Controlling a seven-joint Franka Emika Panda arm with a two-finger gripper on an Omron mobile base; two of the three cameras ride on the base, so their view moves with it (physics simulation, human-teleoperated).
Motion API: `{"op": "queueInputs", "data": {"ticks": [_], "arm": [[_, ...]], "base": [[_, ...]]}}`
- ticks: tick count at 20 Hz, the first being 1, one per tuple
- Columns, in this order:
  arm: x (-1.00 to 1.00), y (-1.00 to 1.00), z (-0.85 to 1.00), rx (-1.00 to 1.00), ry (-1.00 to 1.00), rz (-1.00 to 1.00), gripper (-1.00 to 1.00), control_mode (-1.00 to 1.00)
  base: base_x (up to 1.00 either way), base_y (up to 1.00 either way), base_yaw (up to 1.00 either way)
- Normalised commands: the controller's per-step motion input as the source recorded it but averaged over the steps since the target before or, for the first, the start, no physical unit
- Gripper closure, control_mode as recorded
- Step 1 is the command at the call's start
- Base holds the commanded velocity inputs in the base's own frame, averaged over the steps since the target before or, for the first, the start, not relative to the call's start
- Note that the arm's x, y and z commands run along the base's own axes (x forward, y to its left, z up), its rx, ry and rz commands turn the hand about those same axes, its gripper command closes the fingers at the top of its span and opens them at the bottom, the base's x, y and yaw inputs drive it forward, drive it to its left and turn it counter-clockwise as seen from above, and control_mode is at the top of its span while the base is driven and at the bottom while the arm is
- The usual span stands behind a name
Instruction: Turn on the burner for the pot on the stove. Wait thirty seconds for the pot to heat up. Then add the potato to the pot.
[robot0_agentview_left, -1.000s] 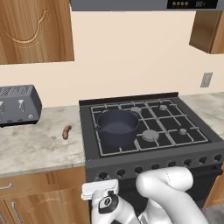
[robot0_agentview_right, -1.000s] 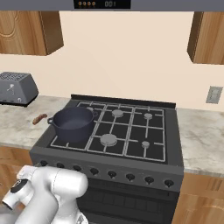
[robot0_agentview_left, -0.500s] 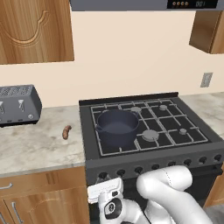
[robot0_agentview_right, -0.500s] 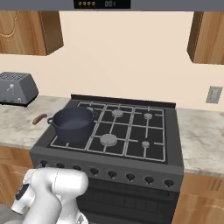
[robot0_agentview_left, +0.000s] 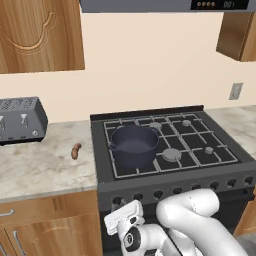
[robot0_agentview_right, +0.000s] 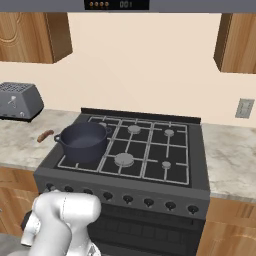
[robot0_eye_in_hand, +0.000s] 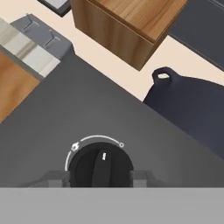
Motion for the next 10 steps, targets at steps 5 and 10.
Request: {"op": "queueInputs", "data": {"ticks": [5,10], "arm": [[0.00,0.10,0.54,-0.59,0.00,0.13,1.00,-1.00],[0.00,0.09,0.55,-0.68,0.00,0.16,1.00,-1.00]], "base": [[0.00,0.00,0.00],[0.00,0.00,0.00]]}}
